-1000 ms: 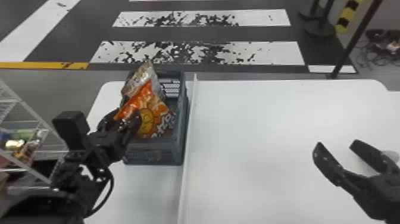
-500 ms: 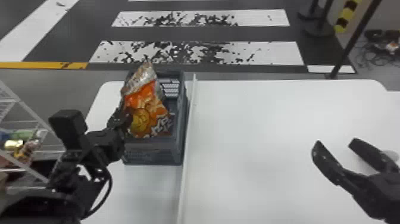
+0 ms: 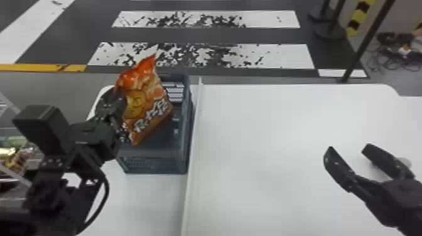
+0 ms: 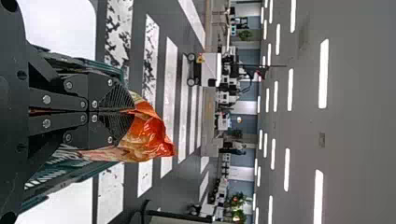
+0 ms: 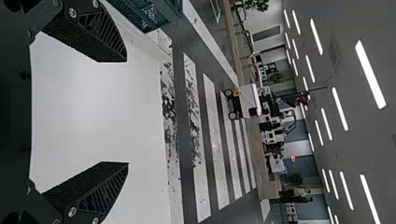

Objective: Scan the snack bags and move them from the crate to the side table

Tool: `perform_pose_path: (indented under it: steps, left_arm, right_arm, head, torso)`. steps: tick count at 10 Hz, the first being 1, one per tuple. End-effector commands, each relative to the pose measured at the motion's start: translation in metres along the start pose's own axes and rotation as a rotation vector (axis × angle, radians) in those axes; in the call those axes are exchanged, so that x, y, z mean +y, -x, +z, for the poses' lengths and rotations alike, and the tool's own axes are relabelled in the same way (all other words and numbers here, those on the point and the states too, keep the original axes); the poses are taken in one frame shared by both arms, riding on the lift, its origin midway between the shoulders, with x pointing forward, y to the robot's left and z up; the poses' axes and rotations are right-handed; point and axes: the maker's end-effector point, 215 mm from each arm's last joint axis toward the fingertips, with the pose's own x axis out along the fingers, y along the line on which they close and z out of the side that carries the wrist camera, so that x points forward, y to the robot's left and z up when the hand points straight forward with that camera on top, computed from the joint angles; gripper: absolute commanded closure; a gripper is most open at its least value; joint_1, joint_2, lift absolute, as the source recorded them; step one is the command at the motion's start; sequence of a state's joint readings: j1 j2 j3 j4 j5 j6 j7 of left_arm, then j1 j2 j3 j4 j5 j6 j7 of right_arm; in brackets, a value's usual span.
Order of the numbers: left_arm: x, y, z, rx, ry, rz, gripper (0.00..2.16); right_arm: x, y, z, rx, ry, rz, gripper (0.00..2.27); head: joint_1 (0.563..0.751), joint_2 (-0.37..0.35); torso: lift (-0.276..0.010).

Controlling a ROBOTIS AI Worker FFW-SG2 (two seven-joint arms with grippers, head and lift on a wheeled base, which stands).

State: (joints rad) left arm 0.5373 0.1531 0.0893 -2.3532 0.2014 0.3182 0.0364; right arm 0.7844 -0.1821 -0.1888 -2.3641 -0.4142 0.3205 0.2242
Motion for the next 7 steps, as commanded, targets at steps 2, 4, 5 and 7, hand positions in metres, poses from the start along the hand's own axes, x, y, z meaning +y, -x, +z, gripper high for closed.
perform_pose_path:
  steps: [2, 4, 5, 7]
  left_arm:
    - [-0.011, 0.015, 0.044, -0.079, -0.005, -0.013, 1.8]
    - [-0.021, 0.029, 0.084, -0.146, -0.005, -0.025, 1.8]
    - [-0.03, 0.036, 0.098, -0.165, -0.003, -0.044, 1.8]
    - [-0.063, 0.042, 0.108, -0.172, 0.018, -0.113, 1.8]
  right_arm:
    - [-0.003, -0.003, 0.004, -0.013, 0.002, -0.006, 0.14]
    - [-0.004, -0.005, 0.006, -0.019, 0.0, -0.01, 0.14]
    - [-0.006, -0.007, 0.009, -0.025, 0.002, -0.021, 0.14]
    - [-0.015, -0.009, 0.01, -0.029, 0.012, -0.049, 0.14]
  head:
    - [0.695, 0.029]
    - [0.695, 0.02]
    - [0.695, 0.013]
    - [0.695, -0.018]
  torso:
    - [-0.087]
    - [-0.087]
    - [-0.087]
    - [-0.087]
